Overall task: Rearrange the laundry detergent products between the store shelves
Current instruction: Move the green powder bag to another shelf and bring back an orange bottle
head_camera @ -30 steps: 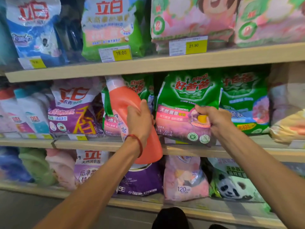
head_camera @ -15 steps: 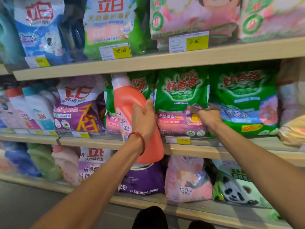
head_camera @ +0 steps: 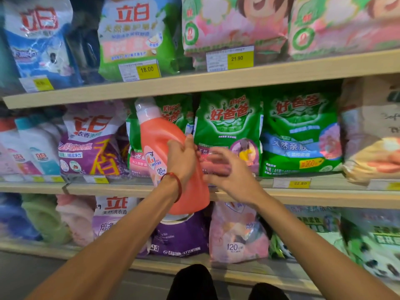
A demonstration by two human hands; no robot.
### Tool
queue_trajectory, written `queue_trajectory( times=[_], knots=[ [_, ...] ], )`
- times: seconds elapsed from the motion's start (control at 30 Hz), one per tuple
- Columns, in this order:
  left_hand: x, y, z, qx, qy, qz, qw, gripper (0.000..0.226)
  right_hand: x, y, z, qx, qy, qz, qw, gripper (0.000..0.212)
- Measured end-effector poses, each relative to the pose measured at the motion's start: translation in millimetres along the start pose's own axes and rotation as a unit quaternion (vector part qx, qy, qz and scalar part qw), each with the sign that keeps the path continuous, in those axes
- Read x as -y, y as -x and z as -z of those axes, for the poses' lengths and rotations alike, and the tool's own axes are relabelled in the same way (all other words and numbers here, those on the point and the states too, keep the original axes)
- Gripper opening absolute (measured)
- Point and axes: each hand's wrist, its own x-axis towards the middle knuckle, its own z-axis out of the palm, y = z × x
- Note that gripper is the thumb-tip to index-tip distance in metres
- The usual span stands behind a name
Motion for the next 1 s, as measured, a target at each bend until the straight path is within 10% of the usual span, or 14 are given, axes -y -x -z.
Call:
queue_trajectory(
  times=[0.1, 0.27, 0.5, 0.6, 1.0],
  knots=[
    [-3.4, 2.1, 0.8, 0.021, 0.067, 0.043, 0.997, 0.025, 7.6, -4.5, -21.4, 0.156, -0.034, -0.083, 0.984, 0.088],
    [-2.3, 7.2, 5.1, 0.057, 0.094, 0.069, 0.992, 0.023, -2.9, -4.3, -54.4, 0.072, 0.007, -0.083, 0.994, 0.095],
    [-7.1, 13.4, 25.6, 0.12, 0.061, 0.094, 0.986, 0.033, -18.0, 6.8, -63.5, -0.023, -0.045, -0.075, 0.996, 0.049],
    [-12.2, 13.2, 31.0, 0.145, 0.017, 0.075, 0.986, 0.005, -20.6, 11.3, -63.1, -0.045, -0.056, -0.074, 0.995, 0.053],
    [-13.6, 4.3, 37.6, 0.149, 0.017, 0.031, 0.988, 0.025, -25.6, -4.9, -41.3, -0.035, -0.094, -0.101, 0.99, 0.059]
  ],
)
